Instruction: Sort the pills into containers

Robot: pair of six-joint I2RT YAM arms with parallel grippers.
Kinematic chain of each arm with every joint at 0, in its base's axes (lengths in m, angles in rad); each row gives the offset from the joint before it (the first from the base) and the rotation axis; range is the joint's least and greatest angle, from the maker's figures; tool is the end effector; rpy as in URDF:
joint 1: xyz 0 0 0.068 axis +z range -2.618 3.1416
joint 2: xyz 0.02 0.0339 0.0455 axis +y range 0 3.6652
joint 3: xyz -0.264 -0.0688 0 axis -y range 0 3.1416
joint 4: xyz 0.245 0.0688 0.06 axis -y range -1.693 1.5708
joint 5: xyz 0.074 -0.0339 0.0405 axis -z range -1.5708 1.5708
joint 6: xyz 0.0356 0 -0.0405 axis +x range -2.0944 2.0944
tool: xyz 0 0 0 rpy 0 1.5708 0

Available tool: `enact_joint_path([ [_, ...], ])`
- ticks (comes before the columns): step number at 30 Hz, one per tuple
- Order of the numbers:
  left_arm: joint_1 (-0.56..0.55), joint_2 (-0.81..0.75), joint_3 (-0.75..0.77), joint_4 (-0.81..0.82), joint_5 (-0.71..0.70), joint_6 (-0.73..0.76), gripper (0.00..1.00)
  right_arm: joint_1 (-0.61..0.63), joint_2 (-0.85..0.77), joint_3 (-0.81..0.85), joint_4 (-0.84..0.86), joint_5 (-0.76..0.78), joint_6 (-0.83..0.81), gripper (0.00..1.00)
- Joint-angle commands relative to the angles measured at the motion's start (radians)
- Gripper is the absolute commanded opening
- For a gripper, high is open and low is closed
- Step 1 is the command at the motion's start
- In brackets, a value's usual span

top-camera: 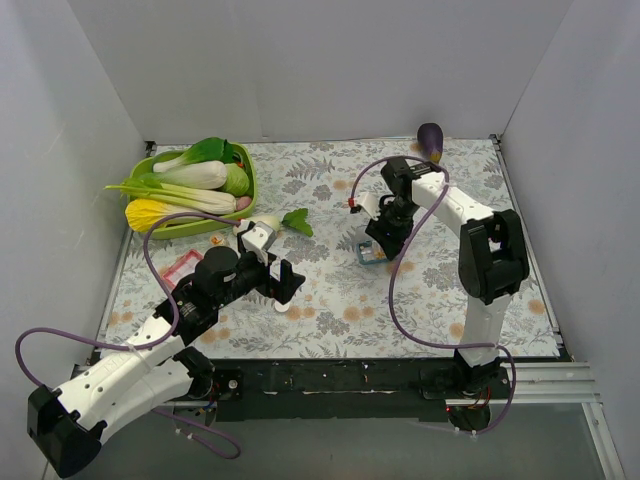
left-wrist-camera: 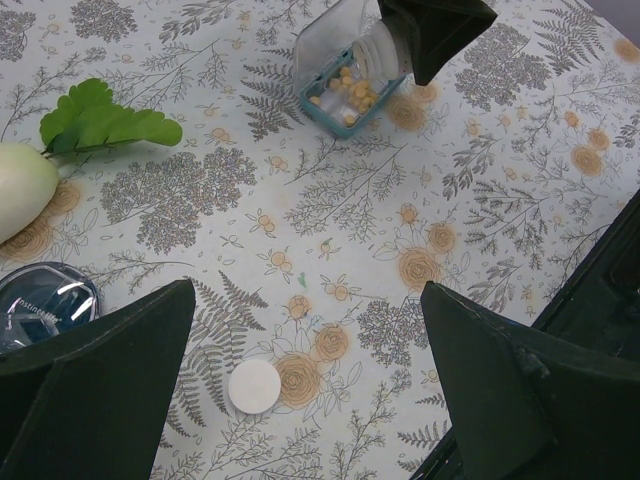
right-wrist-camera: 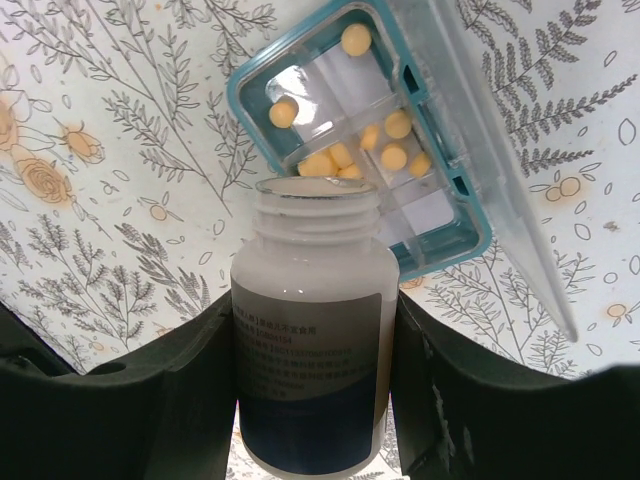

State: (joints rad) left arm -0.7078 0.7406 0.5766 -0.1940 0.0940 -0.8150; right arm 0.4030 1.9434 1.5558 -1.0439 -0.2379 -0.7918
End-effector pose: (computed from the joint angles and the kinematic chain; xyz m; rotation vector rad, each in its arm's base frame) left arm 0.1340 -0.1190 0.2725 -0.0439 2.0912 -1.0716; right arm 0.3469 0.1570 0.2148 -1.6763 2.4204 0.3056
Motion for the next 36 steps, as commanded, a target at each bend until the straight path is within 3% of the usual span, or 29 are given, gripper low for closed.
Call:
enact_joint_path([
  [1, 0.007, 0.002, 0.000, 0.007, 0.001, 0.013, 0.98, -0.013, -0.092, -0.048, 0.039, -0.070, -0.012, 0.01],
  [13, 0.007, 0.003, 0.000, 0.007, 0.000, 0.013, 0.98, -0.039, -0.143, -0.168, 0.110, -0.118, 0.006, 0.01],
  [36, 0.007, -0.003, -0.001, 0.008, 0.000, 0.011, 0.98, -0.056, -0.095, -0.195, 0.137, -0.098, 0.022, 0.01],
])
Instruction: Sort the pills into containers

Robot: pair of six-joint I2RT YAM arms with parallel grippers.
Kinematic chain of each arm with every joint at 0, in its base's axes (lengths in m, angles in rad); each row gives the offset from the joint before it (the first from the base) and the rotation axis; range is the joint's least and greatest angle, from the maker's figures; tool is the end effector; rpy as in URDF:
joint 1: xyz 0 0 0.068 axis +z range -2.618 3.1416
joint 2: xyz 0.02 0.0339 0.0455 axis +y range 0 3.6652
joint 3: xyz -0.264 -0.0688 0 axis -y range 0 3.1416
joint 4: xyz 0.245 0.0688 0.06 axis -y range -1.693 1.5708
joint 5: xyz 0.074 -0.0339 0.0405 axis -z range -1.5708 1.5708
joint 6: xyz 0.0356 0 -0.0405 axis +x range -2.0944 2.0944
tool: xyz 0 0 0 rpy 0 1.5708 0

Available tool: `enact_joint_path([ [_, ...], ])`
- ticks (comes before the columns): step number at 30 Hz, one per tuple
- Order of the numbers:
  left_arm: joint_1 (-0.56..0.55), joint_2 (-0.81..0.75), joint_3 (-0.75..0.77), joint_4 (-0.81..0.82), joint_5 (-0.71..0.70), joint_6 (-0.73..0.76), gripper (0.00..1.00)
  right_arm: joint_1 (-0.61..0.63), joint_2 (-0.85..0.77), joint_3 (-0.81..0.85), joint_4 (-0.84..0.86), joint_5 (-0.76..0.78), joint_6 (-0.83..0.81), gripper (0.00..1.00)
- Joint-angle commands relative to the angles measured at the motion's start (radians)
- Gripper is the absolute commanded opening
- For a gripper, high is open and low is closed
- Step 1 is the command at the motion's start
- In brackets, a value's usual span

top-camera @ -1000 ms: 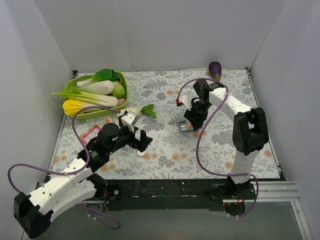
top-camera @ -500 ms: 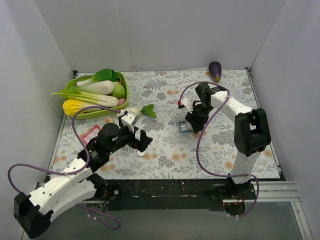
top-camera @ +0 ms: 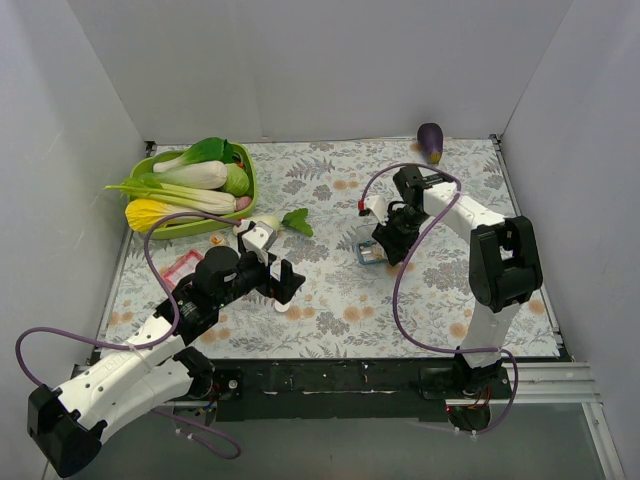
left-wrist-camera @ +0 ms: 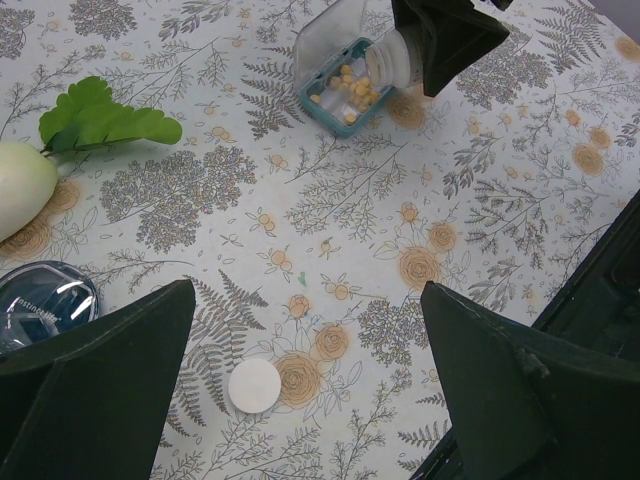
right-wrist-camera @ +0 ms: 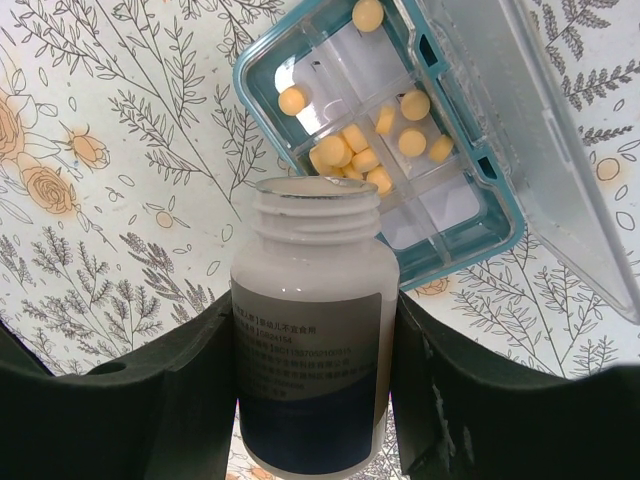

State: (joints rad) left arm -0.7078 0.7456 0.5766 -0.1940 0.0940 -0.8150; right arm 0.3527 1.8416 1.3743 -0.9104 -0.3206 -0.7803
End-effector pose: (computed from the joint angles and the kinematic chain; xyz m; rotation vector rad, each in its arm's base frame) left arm 0.1346 -0.1195 0.2717 -0.0444 2.0963 -1.0688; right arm 0.3312 0.1339 0.2053 -1.5728 2.3894 0.3932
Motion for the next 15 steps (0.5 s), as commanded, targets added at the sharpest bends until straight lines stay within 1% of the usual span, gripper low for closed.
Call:
enact_joint_path([
  [1, 0.007, -0.008, -0.001, 0.007, 0.000, 0.011, 0.98, -0.008, 0.008, -0.015, 0.005, -0.014, 0.010, 0.01],
  [15, 0.007, -0.006, -0.001, 0.007, 0.001, 0.011, 0.98, -0.008, 0.028, -0.018, 0.010, -0.009, 0.015, 0.01],
])
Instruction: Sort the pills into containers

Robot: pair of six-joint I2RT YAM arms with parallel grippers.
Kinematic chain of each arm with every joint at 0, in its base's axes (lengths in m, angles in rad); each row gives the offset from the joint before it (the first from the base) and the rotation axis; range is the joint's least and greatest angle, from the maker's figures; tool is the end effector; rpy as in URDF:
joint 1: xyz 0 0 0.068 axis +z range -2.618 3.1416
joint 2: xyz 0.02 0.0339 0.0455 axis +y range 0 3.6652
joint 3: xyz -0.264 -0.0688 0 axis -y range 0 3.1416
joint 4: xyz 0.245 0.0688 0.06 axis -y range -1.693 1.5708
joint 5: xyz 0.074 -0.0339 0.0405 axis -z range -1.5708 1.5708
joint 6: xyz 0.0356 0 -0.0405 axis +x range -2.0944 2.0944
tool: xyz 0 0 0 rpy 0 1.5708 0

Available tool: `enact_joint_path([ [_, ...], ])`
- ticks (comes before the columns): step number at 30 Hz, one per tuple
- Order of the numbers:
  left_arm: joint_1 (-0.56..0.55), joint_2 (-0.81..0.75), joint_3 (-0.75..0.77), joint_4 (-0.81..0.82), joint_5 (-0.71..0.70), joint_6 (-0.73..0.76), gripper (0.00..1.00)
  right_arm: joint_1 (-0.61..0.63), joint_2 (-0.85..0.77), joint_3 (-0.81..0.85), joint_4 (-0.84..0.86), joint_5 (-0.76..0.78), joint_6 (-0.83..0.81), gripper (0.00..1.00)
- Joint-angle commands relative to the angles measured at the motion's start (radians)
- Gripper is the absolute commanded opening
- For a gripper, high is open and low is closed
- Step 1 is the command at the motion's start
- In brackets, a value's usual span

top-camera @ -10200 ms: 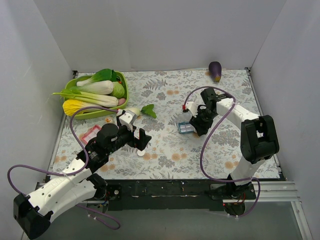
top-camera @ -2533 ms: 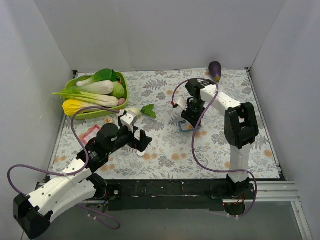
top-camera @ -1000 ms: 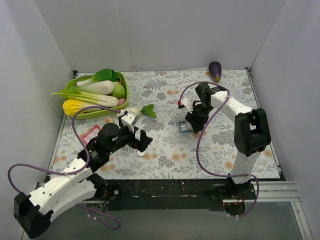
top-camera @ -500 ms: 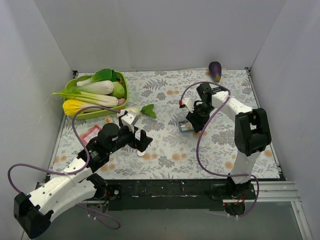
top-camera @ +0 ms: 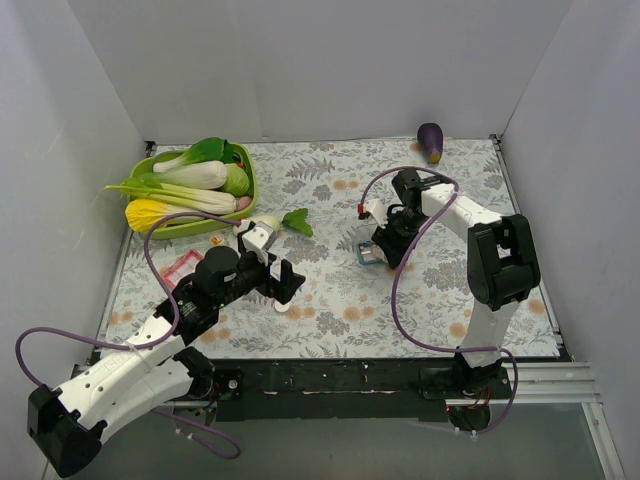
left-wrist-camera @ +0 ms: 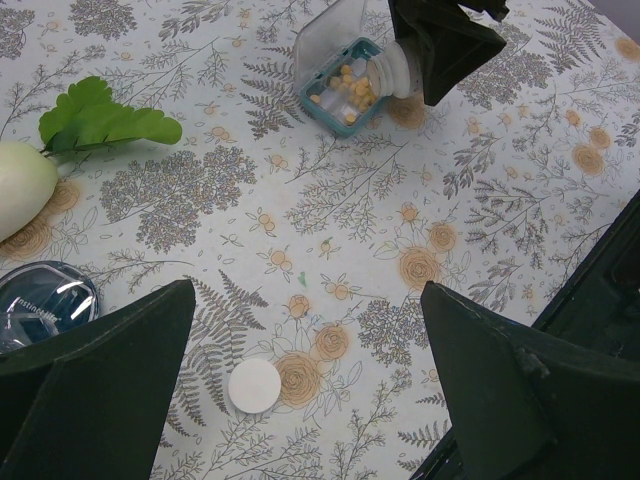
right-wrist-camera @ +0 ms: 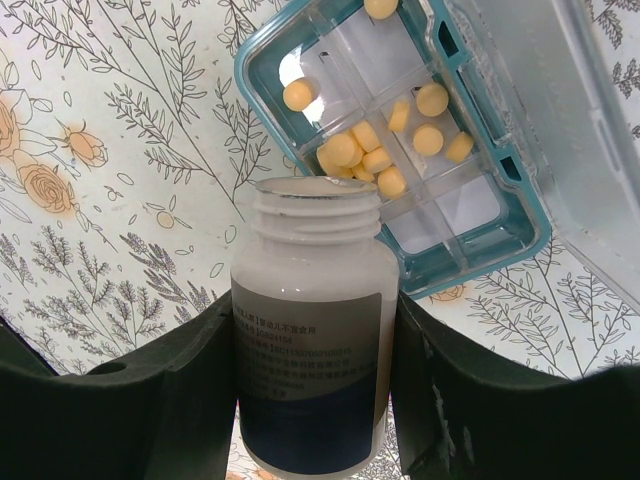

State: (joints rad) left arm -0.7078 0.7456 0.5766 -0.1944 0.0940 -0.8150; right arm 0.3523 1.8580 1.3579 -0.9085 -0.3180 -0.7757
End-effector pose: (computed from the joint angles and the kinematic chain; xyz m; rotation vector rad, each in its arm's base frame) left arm 0.1345 -0.1195 0.2716 -0.0444 2.0968 -1.0686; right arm 0.3303 0.1333 0.1955 -1.5768 2.4224 0.4037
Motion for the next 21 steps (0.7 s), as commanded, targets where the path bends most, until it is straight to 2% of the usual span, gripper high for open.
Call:
enact_joint_path([
  [1, 0.007, -0.006, -0.001, 0.007, 0.001, 0.011, 0.98, -0.006, 0.013, 0.000, 0.007, -0.010, 0.010, 0.01],
  [21, 0.007, -0.006, -0.001, 0.007, 0.000, 0.011, 0.98, -0.006, 0.049, 0.038, 0.007, -0.018, 0.018, 0.01],
])
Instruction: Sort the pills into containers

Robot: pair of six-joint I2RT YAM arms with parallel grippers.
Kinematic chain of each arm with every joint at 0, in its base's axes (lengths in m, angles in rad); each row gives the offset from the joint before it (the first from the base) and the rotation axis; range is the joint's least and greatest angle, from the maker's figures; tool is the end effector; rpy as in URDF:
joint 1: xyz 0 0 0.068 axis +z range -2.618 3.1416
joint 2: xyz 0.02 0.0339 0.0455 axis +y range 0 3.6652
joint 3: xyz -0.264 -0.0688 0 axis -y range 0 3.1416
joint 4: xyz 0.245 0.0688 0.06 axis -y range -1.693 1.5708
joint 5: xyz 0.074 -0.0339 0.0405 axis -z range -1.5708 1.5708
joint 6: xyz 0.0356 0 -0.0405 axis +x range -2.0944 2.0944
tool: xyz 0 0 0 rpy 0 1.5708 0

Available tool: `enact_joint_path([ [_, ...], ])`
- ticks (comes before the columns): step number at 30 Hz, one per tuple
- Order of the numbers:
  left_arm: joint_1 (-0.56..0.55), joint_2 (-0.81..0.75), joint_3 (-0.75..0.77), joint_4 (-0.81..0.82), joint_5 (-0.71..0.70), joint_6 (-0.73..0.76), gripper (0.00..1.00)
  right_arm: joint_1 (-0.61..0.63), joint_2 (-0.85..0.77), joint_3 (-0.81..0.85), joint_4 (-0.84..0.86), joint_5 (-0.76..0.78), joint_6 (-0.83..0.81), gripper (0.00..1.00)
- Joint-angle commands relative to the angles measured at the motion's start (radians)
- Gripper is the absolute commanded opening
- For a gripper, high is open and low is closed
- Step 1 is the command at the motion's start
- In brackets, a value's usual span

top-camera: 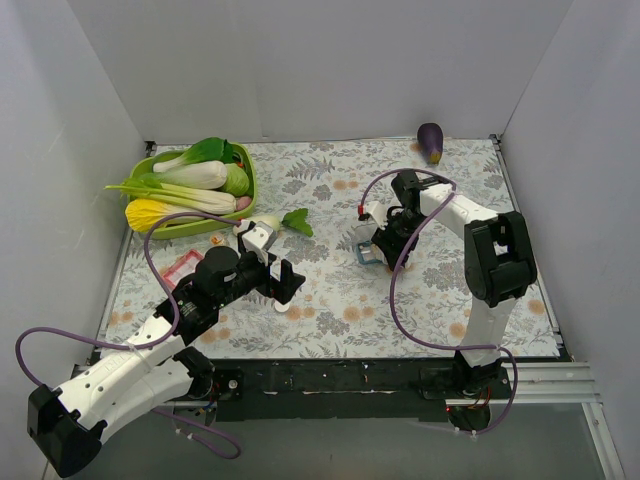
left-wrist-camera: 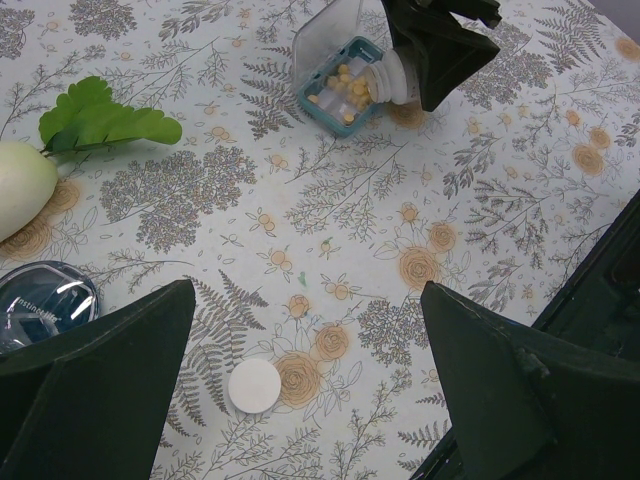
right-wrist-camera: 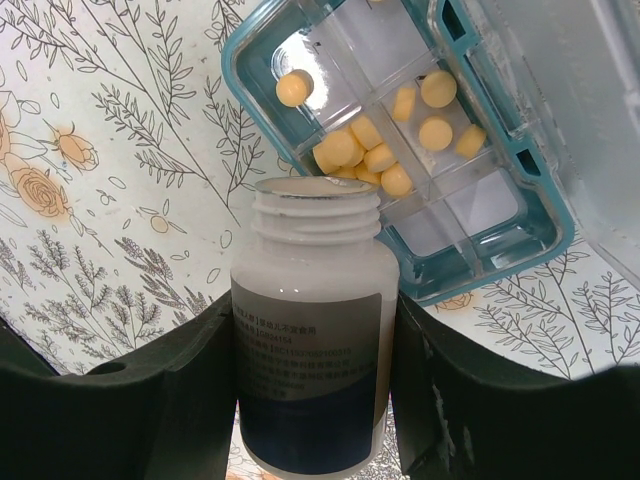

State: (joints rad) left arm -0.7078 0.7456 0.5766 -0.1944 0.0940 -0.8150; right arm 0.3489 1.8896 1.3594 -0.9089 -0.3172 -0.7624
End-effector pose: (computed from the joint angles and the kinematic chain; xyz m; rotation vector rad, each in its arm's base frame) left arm 0.1345 -0.1195 0.2716 -0.0444 2.0968 -1.0686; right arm 0.3332 0.1330 0.1852 -1.5662 2.4641 0.4175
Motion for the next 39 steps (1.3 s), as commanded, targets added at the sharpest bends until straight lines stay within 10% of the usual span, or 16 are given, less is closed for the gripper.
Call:
enact_joint_path([
  [1, 0.005, -0.008, -0.001, 0.009, 0.000, 0.011, 0.98, -0.002, 0.017, 0.041, 0.005, -0.019, 0.006, 0.01],
  [39, 0.007, 0.003, 0.002, 0.009, 0.000, 0.011, 0.98, -0.001, 0.054, 0.130, 0.011, -0.068, 0.034, 0.01],
])
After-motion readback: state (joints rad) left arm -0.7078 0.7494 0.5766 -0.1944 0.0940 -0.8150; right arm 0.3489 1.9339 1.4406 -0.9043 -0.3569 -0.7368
